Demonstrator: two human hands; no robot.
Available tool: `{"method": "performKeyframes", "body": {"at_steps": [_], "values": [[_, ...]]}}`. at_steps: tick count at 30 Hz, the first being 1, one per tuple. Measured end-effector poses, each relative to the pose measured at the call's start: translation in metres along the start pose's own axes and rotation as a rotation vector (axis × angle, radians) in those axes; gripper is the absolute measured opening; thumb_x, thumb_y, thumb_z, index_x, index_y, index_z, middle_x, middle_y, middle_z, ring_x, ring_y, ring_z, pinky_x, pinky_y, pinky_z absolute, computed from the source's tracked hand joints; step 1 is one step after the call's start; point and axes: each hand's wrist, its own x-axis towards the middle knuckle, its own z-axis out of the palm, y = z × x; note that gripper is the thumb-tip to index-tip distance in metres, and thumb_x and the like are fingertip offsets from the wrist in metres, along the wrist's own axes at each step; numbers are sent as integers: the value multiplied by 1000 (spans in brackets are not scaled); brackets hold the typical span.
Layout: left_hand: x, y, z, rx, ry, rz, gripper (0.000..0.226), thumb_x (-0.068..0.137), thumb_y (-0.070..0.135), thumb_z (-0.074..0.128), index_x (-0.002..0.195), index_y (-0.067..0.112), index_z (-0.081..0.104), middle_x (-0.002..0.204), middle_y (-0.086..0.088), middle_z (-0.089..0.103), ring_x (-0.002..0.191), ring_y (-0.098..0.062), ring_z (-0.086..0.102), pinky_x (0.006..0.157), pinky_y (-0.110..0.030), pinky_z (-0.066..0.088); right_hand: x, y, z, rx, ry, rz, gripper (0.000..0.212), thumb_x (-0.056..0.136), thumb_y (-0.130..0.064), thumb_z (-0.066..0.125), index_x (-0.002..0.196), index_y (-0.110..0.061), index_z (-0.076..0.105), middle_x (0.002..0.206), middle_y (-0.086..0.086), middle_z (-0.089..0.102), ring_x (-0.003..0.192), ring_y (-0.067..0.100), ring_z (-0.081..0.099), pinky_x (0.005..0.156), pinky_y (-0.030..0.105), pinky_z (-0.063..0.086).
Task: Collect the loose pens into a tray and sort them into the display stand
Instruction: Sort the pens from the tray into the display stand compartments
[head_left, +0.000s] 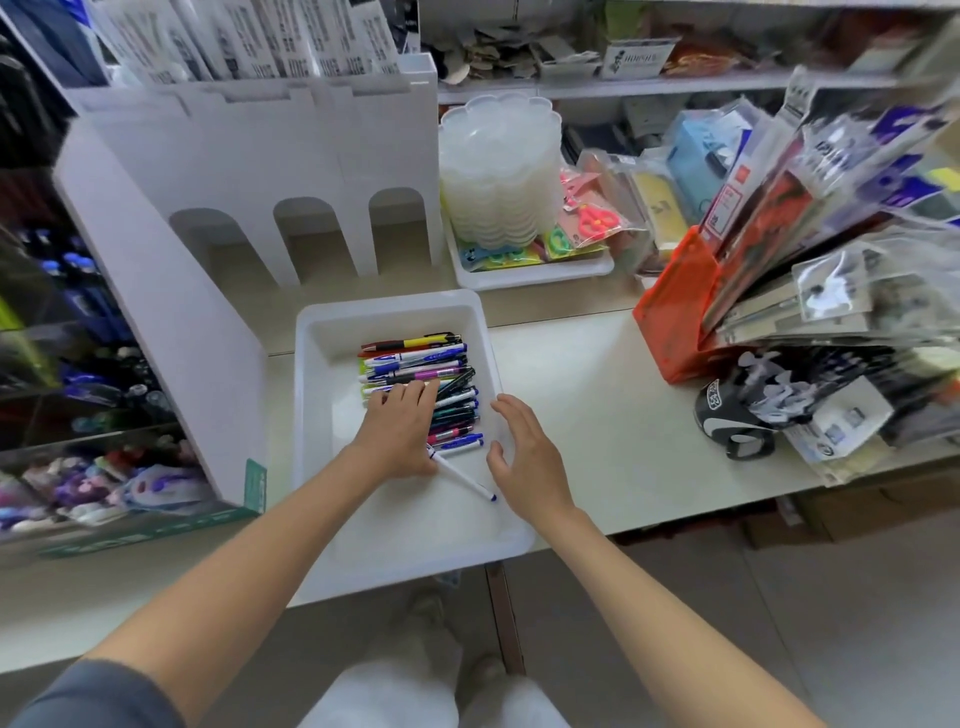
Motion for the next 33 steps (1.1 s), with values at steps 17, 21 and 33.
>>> {"method": "performKeyframes", "body": {"at_steps": [17, 21, 33], "values": [[-5, -36, 3, -241, -87, -125, 57, 74, 50, 81, 107, 15, 51, 107, -6, 55, 93, -22, 48, 70, -35, 46, -1, -8, -3, -77, -8, -27, 50, 95, -17, 56, 144, -15, 43, 155, -5, 34, 127, 13, 50, 90, 17, 42], [-9, -36, 0, -362, -40, -96, 47, 80, 50, 75, 111, 22, 55, 106, 1, 64, 92, -21, 56, 74, -36, 52, 0, -8, -2, -84, -7, -26, 51, 95, -18, 58, 144, -16, 43, 155, -6, 33, 128, 13, 48, 90, 18, 43], [-7, -32, -11, -310, -105, -92, 35, 85, 32, 72, 99, 17, 44, 94, -4, 61, 77, -23, 53, 60, -32, 39, 0, -8, 2, -106, 10, -30, 51, 95, -18, 58, 144, -15, 43, 155, -1, 35, 134, 17, 43, 107, 29, 41]]}}
